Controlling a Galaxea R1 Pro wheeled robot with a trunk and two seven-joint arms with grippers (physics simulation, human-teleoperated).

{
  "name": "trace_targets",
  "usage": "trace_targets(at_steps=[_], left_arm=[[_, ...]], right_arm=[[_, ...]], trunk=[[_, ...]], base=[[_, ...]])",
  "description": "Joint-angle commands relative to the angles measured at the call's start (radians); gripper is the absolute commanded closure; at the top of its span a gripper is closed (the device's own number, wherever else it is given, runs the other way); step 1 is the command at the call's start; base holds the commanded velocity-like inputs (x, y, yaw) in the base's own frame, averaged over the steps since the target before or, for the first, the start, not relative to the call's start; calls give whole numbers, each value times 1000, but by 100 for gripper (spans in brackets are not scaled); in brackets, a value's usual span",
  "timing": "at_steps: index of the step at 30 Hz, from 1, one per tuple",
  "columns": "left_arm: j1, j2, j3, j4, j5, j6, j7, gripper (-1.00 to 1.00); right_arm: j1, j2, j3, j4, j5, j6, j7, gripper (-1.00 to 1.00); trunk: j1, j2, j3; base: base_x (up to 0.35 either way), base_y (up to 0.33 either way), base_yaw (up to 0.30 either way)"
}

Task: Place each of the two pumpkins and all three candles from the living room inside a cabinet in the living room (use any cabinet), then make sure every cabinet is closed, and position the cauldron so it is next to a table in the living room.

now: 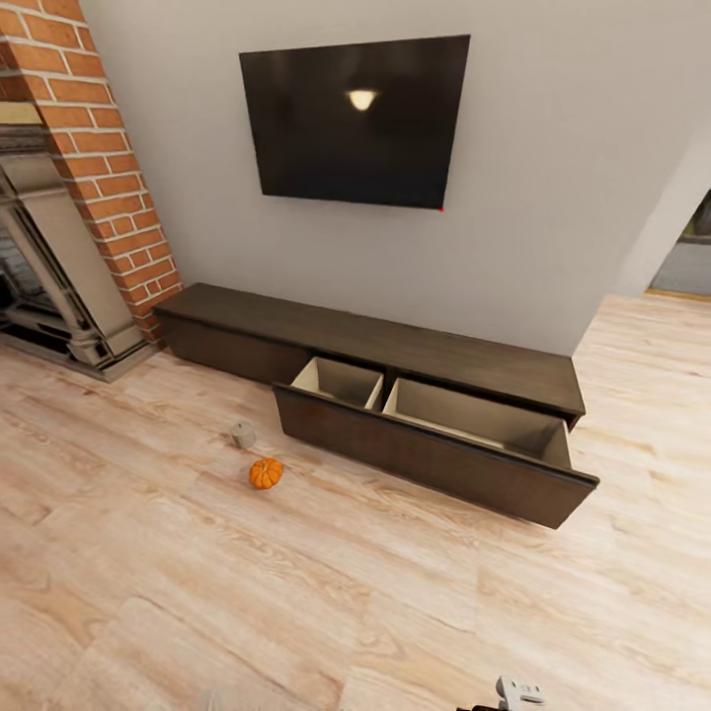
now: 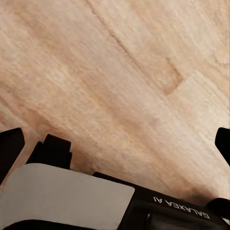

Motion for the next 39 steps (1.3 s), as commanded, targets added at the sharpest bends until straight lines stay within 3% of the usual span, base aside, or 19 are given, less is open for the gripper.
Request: trace_targets(at_steps=[1,13,28,39], left_arm=[[0,0,-4,13,6,2,-3,-100],[0,5,-2,73,11,-40,-11,-100],[0,9,-1,99,10,-54,-11,-100],[0,8,-1,99,11,-54,-11,-100]], right_arm=[[-1,0,8,3,-9,-8,6,-100],[-1,12,10,4,-3,-14,6,-100],[0,14,9,4,-3,-16,8,-100],[0,22,9,4,-3,-16,8,-100]], trunk=[[0,0,-2],[0,0,-14],[0,0,-16],[0,0,-16]], base=[[0,0,216],[19,1,207],[306,90,24],[240,233,127]])
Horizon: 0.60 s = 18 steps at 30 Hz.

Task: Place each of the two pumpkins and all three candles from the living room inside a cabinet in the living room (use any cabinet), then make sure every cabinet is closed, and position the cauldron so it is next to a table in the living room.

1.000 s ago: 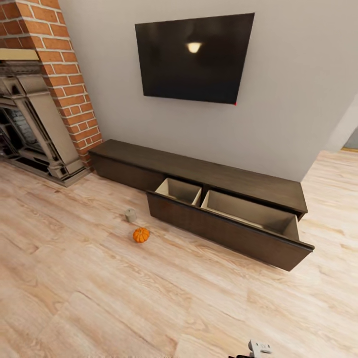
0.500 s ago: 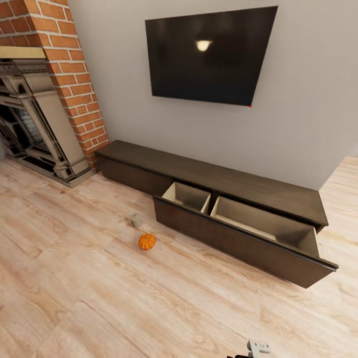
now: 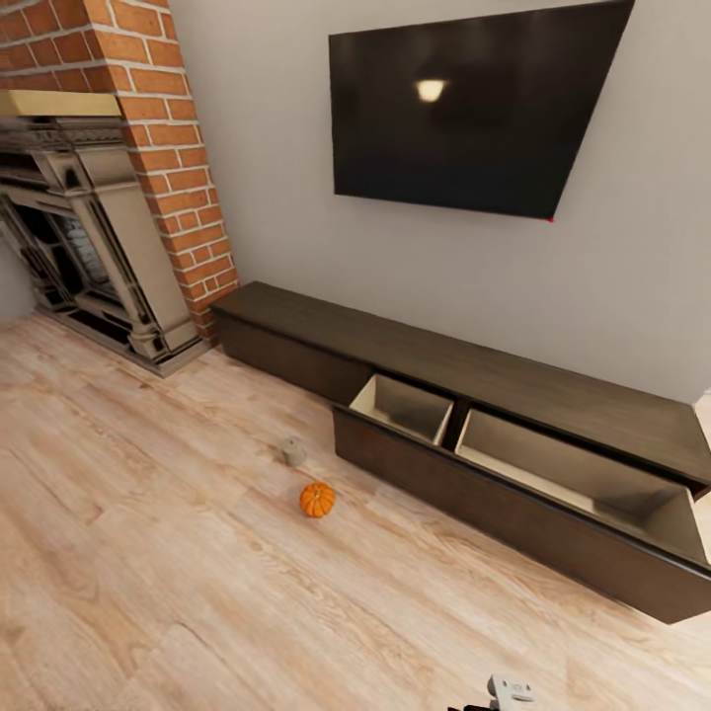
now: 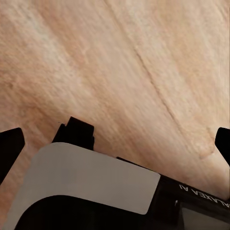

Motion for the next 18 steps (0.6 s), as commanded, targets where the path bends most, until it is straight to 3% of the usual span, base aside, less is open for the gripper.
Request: trace_targets(at_steps=[1,9,18], left_arm=[[-1,1,-7,0,10,3,-1,-100],[-1,1,-7,0,10,3,-1,-100],[-1,1,-7,0,10,3,-1,-100]], right_arm=[[-1,0,8,3,-9,-5,6,-100],[-1,2,8,3,-9,-5,6,-100],[0,2,7,4,-11,-32,6,-100]], trunk=[[0,0,-1],[0,0,-1],[0,0,-1]], base=[[132,295,220],[133,303,212],[241,275,28]])
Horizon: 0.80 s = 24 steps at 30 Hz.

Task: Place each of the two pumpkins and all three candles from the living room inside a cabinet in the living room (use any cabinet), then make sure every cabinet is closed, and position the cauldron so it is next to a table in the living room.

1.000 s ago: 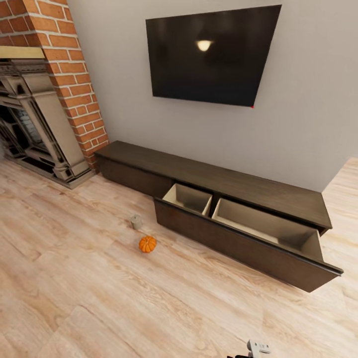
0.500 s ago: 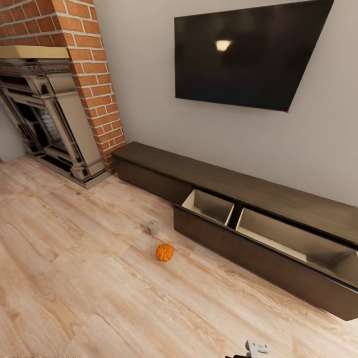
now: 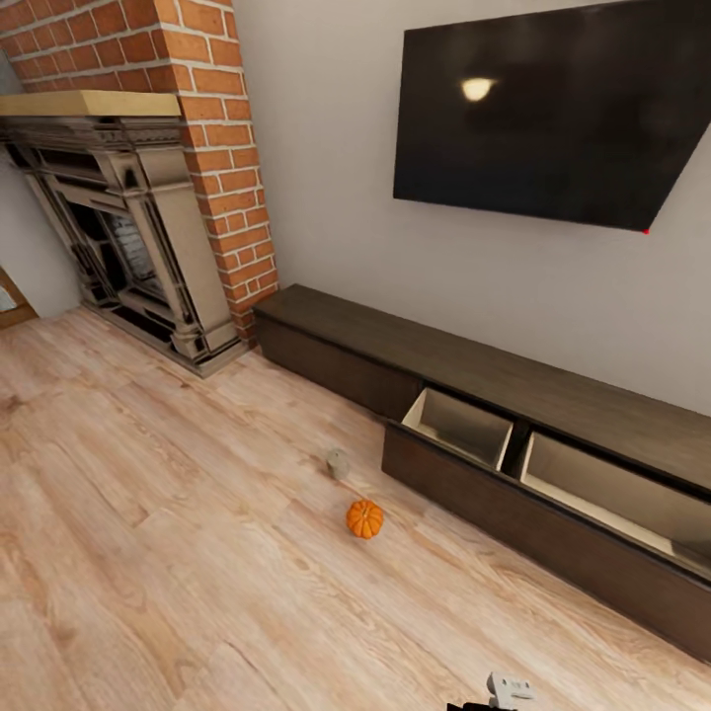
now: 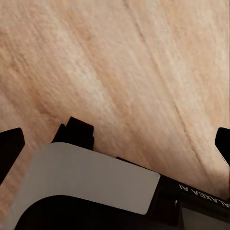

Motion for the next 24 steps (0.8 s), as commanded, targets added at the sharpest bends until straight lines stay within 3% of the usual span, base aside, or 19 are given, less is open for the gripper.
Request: trace_targets(at_steps=[1,17,24], left_arm=[[0,1,-7,-1,10,3,-1,-100],[0,1,-7,-1,10,3,-1,-100],[-1,1,-7,-1,10,3,-2,-100]], right_arm=[[-1,0,8,3,-10,-5,6,-100],[-1,0,8,2,-8,-22,6,-100],[-1,0,8,2,-8,-24,6,-100]], trunk=[[0,0,-1],[0,0,15],[0,0,26]], base=[[275,239,1],[298,207,0],[78,57,0]])
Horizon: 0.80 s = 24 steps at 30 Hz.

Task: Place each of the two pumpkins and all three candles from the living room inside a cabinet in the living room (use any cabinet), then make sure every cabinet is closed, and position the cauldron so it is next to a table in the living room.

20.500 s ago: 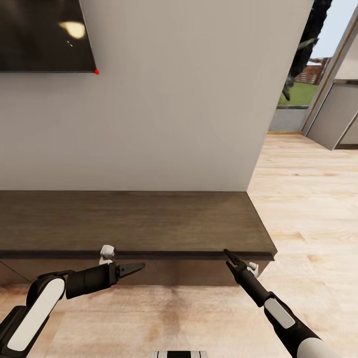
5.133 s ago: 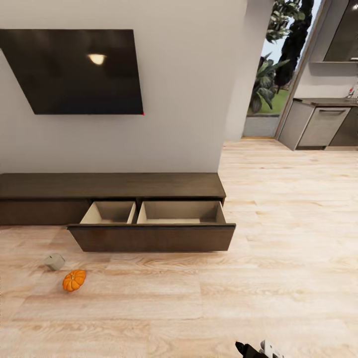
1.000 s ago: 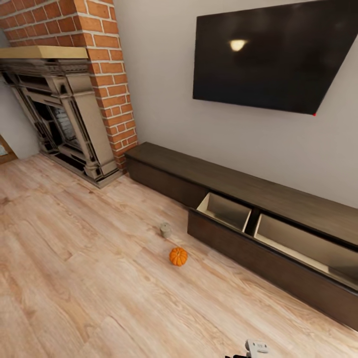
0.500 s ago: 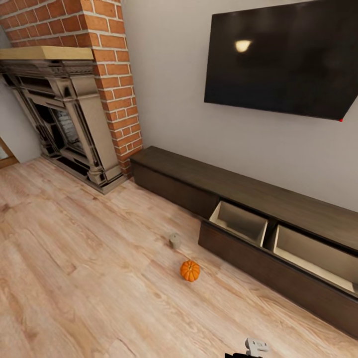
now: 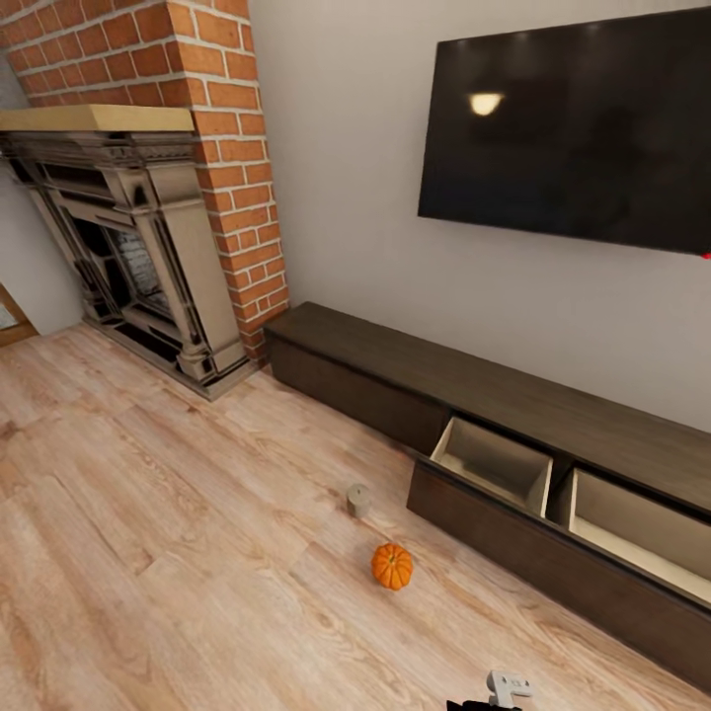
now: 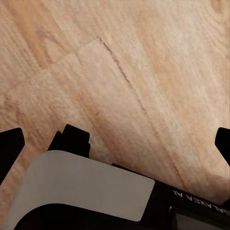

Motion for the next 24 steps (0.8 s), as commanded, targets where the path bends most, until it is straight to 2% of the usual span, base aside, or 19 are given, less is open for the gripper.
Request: trace_targets(at_steps=[1,24], left_arm=[[0,1,-6,-1,10,3,-1,-100],[0,-2,-7,-1,10,4,-1,-100]], right_arm=[[-1,0,8,3,-10,-4,6,-100],[-1,0,8,3,-10,-6,6,-100]], trunk=[[0,0,1],[0,0,37]], base=[[7,5,0],[0,0,0]])
